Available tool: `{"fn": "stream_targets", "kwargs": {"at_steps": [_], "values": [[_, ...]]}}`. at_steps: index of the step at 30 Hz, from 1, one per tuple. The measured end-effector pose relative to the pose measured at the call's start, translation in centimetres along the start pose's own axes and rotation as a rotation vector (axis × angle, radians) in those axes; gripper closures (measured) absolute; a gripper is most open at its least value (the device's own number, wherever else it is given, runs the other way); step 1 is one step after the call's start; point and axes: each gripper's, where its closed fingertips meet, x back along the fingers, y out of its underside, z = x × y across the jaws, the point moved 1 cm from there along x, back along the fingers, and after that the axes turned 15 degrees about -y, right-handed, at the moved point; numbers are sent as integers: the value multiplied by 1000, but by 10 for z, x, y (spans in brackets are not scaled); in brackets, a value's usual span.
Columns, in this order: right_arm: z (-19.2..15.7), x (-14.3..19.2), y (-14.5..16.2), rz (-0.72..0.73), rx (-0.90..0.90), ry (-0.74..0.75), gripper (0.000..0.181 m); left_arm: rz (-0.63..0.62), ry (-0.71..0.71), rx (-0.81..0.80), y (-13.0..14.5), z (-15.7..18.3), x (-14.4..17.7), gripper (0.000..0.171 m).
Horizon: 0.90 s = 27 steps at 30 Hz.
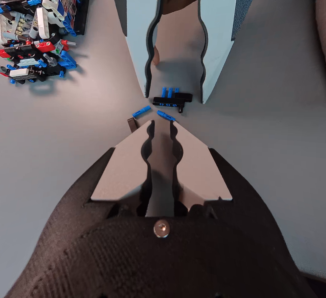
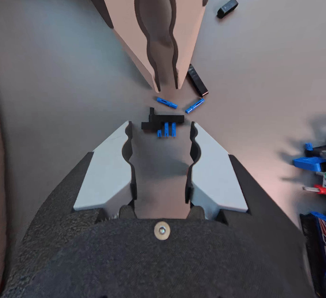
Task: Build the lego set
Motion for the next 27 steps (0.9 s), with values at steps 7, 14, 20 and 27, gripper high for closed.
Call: {"fn": "stream_targets", "kwargs": {"at_steps": [7,14,20,27], "values": [[6,11,7,-8,131,-43,146,-18,96,-138,0,2,-4,149],[0,16,11,56,107,-84,144,-91,259,-367,-5,0,-9,146],[-3,26,20,108,81,-71,144,-147,415,-399,-3,8,-12,151],[-2,35,26,198,66,-47,146,-199,402,-295,6,15,2,161]]}}
